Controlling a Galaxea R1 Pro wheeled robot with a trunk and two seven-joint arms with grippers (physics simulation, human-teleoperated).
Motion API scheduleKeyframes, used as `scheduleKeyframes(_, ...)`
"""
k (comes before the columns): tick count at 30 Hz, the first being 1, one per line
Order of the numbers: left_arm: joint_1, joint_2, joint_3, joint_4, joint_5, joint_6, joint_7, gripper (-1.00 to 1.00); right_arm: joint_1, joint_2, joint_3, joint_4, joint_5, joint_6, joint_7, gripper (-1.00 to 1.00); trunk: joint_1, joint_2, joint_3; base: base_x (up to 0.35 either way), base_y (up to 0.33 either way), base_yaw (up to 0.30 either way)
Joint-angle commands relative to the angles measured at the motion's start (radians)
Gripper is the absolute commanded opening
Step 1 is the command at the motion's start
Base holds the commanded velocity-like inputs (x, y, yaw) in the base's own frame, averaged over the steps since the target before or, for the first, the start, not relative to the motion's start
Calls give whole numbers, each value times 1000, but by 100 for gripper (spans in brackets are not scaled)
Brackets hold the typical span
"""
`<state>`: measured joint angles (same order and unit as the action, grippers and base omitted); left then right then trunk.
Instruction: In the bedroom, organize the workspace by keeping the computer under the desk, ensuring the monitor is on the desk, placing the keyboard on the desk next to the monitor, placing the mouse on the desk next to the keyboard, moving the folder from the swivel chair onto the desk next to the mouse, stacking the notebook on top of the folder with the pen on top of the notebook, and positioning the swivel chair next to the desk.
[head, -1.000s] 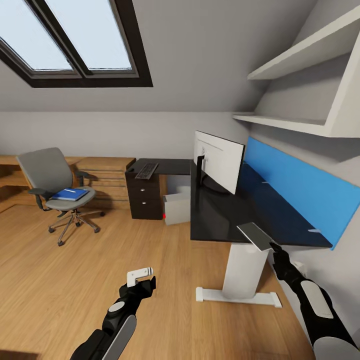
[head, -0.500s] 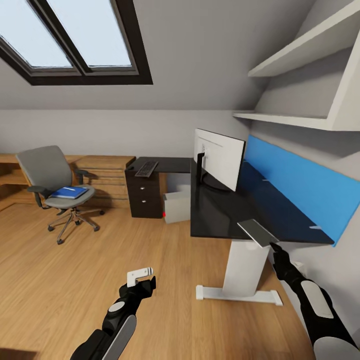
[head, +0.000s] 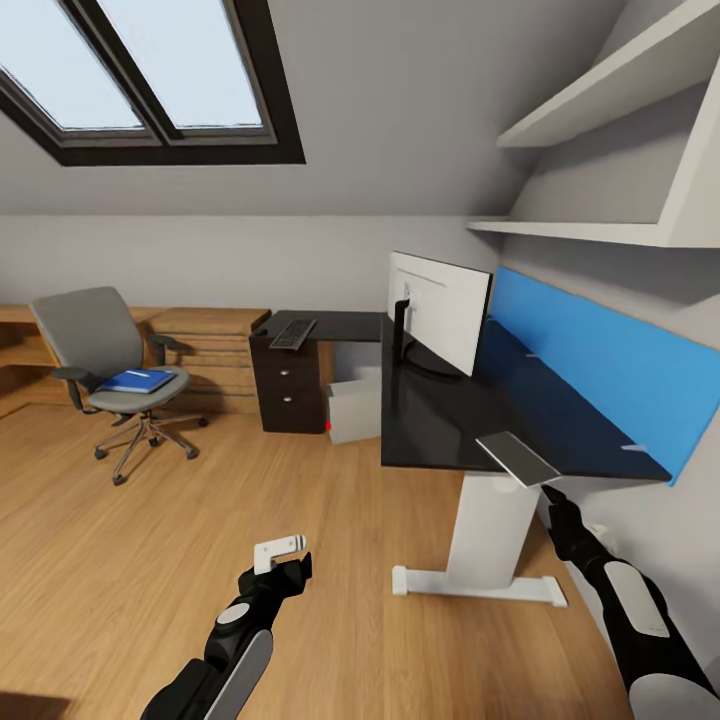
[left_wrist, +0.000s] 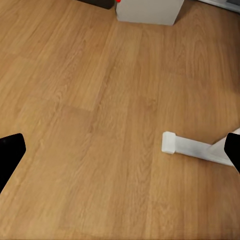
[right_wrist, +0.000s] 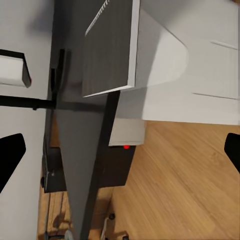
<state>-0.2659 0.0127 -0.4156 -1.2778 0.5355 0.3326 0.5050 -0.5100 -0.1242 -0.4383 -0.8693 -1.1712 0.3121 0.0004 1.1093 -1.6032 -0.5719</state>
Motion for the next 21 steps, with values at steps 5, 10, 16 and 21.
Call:
scheduleKeyframes(5, -1, 1, -3, -2, 8, 2, 9, 100, -1, 0, -16, 0, -5, 7, 0, 100, 19, -36, -17, 0, 0, 0)
scheduleKeyframes(10, -1, 1, -3, -1, 8, 2, 9, 100, -1, 0, -47, 0, -5, 8, -1, 100, 38, -71, -32, 0, 0, 0)
scheduleKeyframes(16, -1, 1, -3, -1, 8, 2, 9, 100, -1, -1, -69, 0, -8, 14, -2, 100, 46, -85, -39, 0, 0, 0)
scheduleKeyframes(21, -1, 1, -3, 0, 8, 2, 9, 100, -1, -3, -73, 0, -9, 17, -3, 100, 46, -85, -39, 0, 0, 0)
